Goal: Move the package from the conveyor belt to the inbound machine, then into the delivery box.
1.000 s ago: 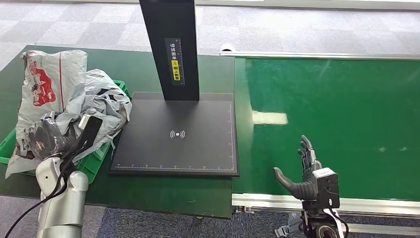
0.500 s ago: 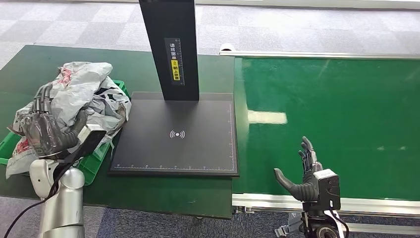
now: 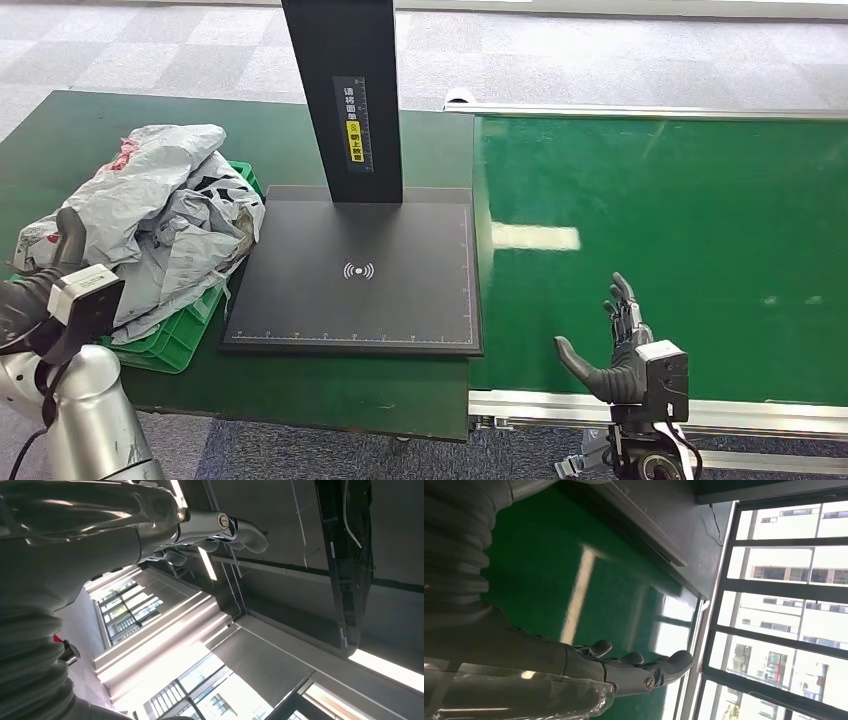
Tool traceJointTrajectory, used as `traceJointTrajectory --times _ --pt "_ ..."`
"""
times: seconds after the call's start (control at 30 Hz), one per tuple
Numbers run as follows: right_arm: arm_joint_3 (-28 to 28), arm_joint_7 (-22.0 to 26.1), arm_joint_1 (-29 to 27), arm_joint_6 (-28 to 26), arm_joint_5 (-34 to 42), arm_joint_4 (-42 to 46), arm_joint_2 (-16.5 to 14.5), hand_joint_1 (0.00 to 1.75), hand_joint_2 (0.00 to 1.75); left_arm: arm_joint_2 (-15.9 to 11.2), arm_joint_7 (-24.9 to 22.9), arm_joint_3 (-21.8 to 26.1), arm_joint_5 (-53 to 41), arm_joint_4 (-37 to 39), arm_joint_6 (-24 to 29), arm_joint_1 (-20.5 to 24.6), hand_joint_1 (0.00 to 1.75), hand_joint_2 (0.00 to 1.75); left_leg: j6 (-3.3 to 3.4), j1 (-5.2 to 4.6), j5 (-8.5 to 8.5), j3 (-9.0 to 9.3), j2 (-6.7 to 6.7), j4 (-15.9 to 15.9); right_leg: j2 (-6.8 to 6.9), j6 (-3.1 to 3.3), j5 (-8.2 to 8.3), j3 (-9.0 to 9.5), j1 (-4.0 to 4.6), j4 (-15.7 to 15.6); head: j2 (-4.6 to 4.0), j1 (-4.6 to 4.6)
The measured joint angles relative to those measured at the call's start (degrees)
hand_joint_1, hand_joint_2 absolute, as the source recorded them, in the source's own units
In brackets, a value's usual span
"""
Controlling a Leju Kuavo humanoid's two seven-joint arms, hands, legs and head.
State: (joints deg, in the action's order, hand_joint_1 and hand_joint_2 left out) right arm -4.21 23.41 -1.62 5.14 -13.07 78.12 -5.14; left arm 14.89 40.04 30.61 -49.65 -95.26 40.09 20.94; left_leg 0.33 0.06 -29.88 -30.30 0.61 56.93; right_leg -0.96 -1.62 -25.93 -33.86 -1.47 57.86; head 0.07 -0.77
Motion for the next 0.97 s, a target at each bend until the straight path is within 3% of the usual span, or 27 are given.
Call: traceJointTrajectory --times 0.63,0.97 --pt "0.6 0.1 0.1 -0.1 0.1 -0.5 0.1 0.00 1.75 1.0 0.0 0.4 3.6 -4.0 0.0 -0.8 0.00 1.75 0.00 0.00 0.00 0.00 0.00 0.0 0.00 0.00 0.00 -0.01 0.00 0.0 0.00 -0.01" --pt "0.9 0.8 1.2 0.0 1.4 -1.1 1.0 0.00 1.75 -2.2 0.0 -13.6 8.8 -2.7 -1.2 -4.4 0.00 1.75 0.00 -0.03 0.00 0.03 0.02 0.0 0.03 -0.01 0.00 -0.01 -0.01 0.0 0.00 -0.01"
